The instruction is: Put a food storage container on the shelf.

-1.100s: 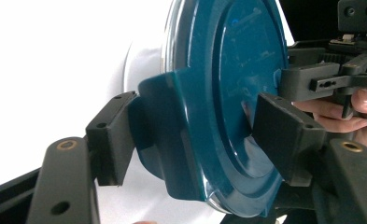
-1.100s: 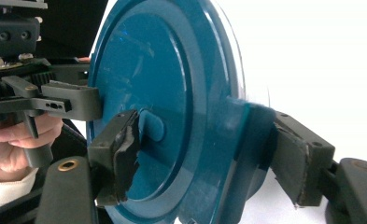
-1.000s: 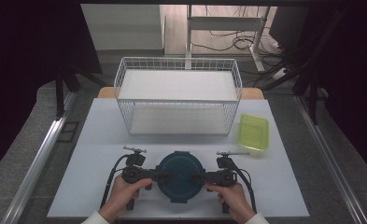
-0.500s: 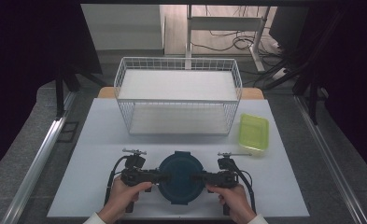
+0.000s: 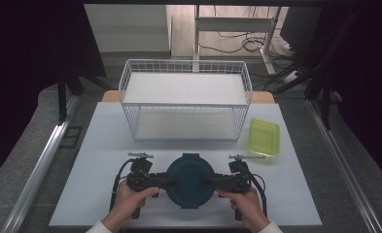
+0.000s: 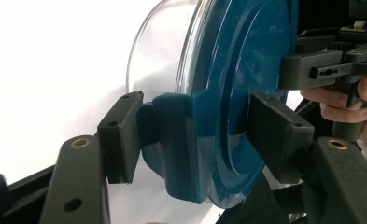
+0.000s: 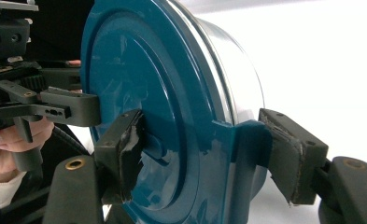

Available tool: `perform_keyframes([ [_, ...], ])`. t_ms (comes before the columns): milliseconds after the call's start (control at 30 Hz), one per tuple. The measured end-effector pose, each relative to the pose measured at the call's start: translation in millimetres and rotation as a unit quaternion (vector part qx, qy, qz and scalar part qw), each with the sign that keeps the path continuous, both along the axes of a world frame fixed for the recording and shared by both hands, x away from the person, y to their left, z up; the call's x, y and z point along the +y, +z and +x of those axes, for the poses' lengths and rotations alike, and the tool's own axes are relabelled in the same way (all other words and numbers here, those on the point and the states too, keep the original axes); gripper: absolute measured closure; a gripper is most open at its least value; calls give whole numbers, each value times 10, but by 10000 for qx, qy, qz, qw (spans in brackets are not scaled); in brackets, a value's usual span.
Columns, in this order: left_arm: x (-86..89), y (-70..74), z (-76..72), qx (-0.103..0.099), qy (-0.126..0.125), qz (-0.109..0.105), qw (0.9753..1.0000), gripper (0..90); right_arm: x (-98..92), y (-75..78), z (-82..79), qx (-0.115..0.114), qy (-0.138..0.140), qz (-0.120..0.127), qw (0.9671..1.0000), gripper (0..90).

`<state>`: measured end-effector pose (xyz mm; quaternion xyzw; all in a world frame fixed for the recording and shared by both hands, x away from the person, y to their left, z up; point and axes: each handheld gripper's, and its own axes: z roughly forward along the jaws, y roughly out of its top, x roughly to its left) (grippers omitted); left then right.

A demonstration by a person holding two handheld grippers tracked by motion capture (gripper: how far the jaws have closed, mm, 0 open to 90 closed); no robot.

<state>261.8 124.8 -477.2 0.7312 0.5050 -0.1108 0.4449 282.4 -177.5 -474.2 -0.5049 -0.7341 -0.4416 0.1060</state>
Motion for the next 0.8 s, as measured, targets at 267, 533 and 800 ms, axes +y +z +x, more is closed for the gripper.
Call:
perform_keyframes([
  [267,-8,38,26,-90,-22,-10,10000,382,-4,55,15,-139,23,-60,9999,331],
  [533,-14,80,55,-132,-35,-19,9999,382,-2,124,46,-266,68,-123,9995,331],
  [800,-15,173,109,-219,-45,-26,9997,382,-5,221,85,-387,56,-140,9991,331],
])
